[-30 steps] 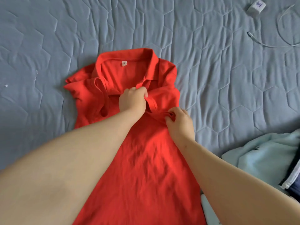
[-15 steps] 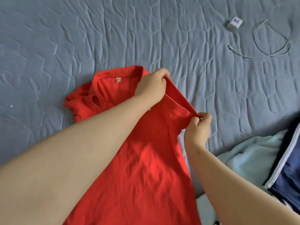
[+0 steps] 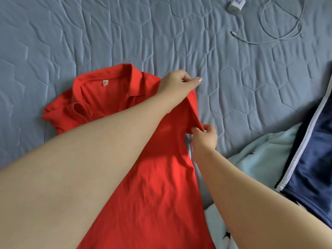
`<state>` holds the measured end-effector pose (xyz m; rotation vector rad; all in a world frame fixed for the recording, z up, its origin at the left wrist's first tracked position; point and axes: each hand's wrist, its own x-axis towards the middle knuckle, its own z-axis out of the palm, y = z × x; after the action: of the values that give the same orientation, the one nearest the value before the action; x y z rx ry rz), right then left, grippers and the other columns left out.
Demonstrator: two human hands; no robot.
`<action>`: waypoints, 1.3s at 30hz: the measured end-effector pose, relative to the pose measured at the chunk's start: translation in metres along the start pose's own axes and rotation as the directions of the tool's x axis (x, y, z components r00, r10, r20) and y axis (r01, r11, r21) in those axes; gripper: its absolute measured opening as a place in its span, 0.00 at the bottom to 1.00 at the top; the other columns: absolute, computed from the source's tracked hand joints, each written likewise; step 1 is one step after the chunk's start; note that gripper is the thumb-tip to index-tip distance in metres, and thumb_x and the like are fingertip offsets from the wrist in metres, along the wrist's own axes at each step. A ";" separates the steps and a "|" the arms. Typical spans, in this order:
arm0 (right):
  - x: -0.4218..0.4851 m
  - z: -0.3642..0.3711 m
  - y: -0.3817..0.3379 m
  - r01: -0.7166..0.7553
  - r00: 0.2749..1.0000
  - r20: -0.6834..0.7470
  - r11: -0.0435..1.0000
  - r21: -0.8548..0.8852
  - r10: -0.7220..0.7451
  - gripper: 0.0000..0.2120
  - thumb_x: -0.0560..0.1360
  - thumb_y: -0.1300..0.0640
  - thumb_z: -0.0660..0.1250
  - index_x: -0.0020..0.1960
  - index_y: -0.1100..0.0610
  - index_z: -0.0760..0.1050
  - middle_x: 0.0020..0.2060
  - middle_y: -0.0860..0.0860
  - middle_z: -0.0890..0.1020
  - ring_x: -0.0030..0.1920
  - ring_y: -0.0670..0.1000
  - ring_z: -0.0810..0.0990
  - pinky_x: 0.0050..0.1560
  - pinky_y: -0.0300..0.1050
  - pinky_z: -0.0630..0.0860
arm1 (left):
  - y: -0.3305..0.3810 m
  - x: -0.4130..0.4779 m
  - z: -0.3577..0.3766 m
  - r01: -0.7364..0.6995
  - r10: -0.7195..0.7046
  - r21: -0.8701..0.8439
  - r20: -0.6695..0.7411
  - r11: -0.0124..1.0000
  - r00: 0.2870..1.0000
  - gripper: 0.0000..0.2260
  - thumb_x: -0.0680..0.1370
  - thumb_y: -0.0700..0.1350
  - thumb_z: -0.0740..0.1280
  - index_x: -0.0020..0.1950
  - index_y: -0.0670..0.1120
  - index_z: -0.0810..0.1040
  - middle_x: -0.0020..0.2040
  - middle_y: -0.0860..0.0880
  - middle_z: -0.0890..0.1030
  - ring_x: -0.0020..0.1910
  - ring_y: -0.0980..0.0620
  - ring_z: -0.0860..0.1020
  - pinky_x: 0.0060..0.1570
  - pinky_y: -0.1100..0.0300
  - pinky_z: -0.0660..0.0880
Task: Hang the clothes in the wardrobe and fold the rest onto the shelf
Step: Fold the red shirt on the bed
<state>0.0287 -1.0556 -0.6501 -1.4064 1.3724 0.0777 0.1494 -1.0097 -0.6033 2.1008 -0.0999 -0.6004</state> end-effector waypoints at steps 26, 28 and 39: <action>-0.028 0.007 0.050 0.254 0.949 0.312 0.682 -0.685 -0.039 0.22 0.71 0.57 0.65 0.63 0.51 0.67 0.56 0.55 0.77 0.57 0.58 0.76 0.59 0.53 0.70 | -0.146 -0.108 -0.036 -0.001 0.033 0.661 -0.036 0.751 0.999 0.18 0.78 0.45 0.59 0.69 0.52 0.68 0.67 0.49 0.69 0.65 0.45 0.66 0.59 0.52 0.64; -0.031 0.003 0.052 0.249 0.934 0.357 0.757 -0.603 -0.023 0.20 0.71 0.61 0.65 0.61 0.50 0.69 0.46 0.54 0.81 0.47 0.56 0.79 0.49 0.47 0.75 | -0.137 -0.112 -0.034 0.068 0.006 0.519 -0.140 0.852 0.990 0.16 0.77 0.42 0.60 0.65 0.51 0.73 0.59 0.46 0.73 0.59 0.43 0.70 0.56 0.52 0.65; -0.035 -0.021 0.080 0.281 0.899 0.437 0.741 -0.609 0.019 0.12 0.69 0.60 0.67 0.48 0.51 0.67 0.35 0.43 0.73 0.32 0.45 0.73 0.28 0.37 0.67 | -0.087 -0.044 -0.010 -0.110 -0.063 0.711 0.212 0.694 0.975 0.20 0.81 0.50 0.54 0.73 0.58 0.59 0.65 0.42 0.70 0.63 0.41 0.69 0.59 0.51 0.66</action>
<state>-0.0541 -1.0239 -0.6677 -1.9327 0.8906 0.8046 0.1022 -0.9395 -0.6521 2.7787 -0.5788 -0.8804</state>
